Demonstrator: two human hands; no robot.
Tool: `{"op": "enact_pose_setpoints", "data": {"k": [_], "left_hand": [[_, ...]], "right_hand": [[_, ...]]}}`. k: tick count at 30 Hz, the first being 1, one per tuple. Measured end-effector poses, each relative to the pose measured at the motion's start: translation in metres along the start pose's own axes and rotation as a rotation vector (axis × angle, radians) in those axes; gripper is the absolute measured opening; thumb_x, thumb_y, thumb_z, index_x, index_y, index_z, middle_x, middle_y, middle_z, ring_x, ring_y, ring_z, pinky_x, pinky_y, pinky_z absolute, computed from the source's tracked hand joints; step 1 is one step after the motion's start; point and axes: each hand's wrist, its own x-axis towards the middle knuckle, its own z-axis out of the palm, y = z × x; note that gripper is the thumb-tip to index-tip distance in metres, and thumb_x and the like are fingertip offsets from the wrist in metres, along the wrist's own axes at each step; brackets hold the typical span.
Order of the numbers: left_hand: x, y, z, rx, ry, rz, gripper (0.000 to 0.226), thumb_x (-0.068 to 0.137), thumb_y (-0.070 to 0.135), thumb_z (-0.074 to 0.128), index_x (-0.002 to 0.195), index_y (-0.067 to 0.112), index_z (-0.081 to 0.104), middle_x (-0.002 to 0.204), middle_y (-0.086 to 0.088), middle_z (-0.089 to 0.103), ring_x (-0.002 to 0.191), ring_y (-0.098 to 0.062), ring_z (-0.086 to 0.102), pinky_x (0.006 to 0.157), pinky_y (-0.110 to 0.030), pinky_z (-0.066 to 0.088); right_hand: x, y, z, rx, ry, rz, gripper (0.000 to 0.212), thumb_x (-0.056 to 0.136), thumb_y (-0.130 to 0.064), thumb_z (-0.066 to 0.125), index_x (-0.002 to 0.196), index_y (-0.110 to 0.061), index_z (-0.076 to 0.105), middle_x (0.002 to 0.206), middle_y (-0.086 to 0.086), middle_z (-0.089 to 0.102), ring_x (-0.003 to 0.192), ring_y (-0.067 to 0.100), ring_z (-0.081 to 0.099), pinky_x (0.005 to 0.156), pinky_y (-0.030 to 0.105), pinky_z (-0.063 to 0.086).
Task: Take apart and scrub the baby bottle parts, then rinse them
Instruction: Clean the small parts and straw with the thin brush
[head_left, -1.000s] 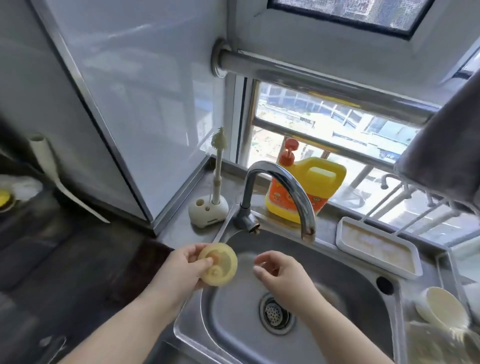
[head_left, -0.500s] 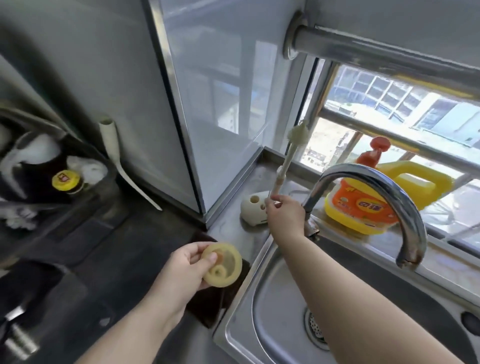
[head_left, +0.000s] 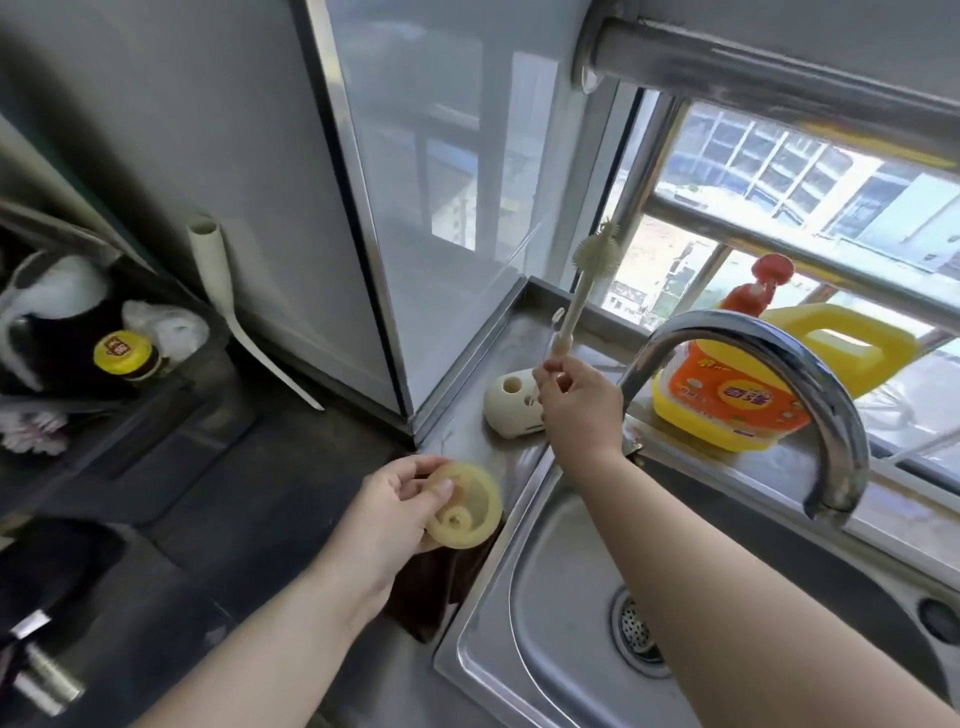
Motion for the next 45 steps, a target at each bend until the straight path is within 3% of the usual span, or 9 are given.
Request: {"op": "enact_pose_setpoints", "data": {"k": [6,14,17,20,23,29,37,43,45], "left_hand": [[-0.005,0.000,0.022,0.028,-0.063,0.033,0.017,0.093,0.001,0.053,0.094,0.016,0.061,0.089,-0.005,0.068,0.080,-0.016,0.062,0.077,-0.039,0.053],[-0.021,-0.043,0.104,0.359,-0.301,0.028,0.014,0.093,0.005,0.056,0.089,0.017,0.063,0.088,-0.007,0.068,0.083,-0.019,0.062,0.076,-0.034,0.052],[-0.039,-0.065,0.162,0.410,-0.480,-0.035,0.011,0.091,0.005,0.058,0.088,0.013,0.065,0.081,-0.006,0.068,0.077,-0.018,0.063,0.073,-0.034,0.056],[-0.059,-0.088,0.216,0.481,-0.582,-0.057,0.007,0.091,0.004,0.058,0.089,0.006,0.064,0.073,-0.007,0.064,0.060,-0.012,0.060,0.049,-0.021,0.052],[-0.071,-0.104,0.252,0.531,-0.618,-0.071,0.005,0.091,0.005,0.059,0.088,0.006,0.063,0.079,-0.009,0.063,0.066,-0.017,0.062,0.050,-0.022,0.054],[-0.074,-0.107,0.275,0.570,-0.585,-0.008,0.006,0.091,0.008,0.058,0.088,0.007,0.063,0.077,-0.008,0.064,0.066,-0.018,0.058,0.057,-0.028,0.052],[-0.074,-0.053,0.215,0.631,-0.460,0.260,0.016,0.092,0.020,0.059,0.082,0.019,0.071,0.065,-0.002,0.069,0.054,-0.006,0.056,0.052,-0.020,0.045],[-0.069,-0.001,0.159,0.518,-0.254,0.358,0.011,0.084,0.039,0.067,0.078,0.031,0.072,0.077,0.002,0.071,0.074,-0.011,0.063,0.073,-0.029,0.049],[-0.059,0.021,0.147,0.453,-0.217,0.361,0.036,0.068,0.058,0.068,0.092,0.031,0.071,0.101,0.000,0.068,0.092,-0.019,0.064,0.084,-0.038,0.050]], "right_hand": [[-0.042,0.002,-0.037,-0.170,-0.097,-0.217,0.012,0.091,-0.023,0.057,0.089,-0.013,0.064,0.077,-0.003,0.059,0.073,0.014,0.054,0.068,0.030,0.046],[-0.135,0.085,-0.146,-0.222,-0.108,0.085,0.008,0.091,-0.023,0.056,0.088,-0.017,0.061,0.073,0.001,0.068,0.070,0.021,0.062,0.070,0.039,0.051],[-0.169,0.117,-0.207,-0.232,-0.002,0.172,0.008,0.090,-0.021,0.058,0.085,-0.019,0.063,0.069,-0.003,0.067,0.066,0.008,0.061,0.068,0.028,0.050],[-0.203,0.141,-0.262,-0.237,0.135,0.250,0.013,0.090,-0.021,0.059,0.078,-0.025,0.061,0.065,-0.007,0.066,0.065,0.003,0.061,0.064,0.016,0.045],[-0.230,0.160,-0.297,-0.205,0.213,0.331,0.017,0.090,-0.024,0.057,0.076,-0.032,0.059,0.065,-0.013,0.066,0.061,0.000,0.062,0.059,0.013,0.046],[-0.232,0.170,-0.312,0.063,0.146,0.404,0.019,0.093,-0.006,0.051,0.086,-0.020,0.062,0.068,-0.001,0.066,0.054,0.006,0.062,0.061,0.024,0.054],[-0.157,0.140,-0.298,0.052,0.015,0.217,0.019,0.094,-0.012,0.053,0.089,-0.028,0.062,0.076,-0.004,0.068,0.056,0.002,0.050,0.049,0.009,0.038],[-0.110,0.104,-0.276,0.137,0.005,0.163,0.016,0.094,-0.015,0.054,0.087,-0.027,0.063,0.067,-0.008,0.067,0.068,0.018,0.054,0.063,0.023,0.043],[-0.098,0.093,-0.270,0.163,0.017,0.156,0.015,0.094,-0.013,0.053,0.091,-0.023,0.064,0.065,-0.009,0.067,0.064,0.020,0.049,0.057,0.025,0.039]]}}
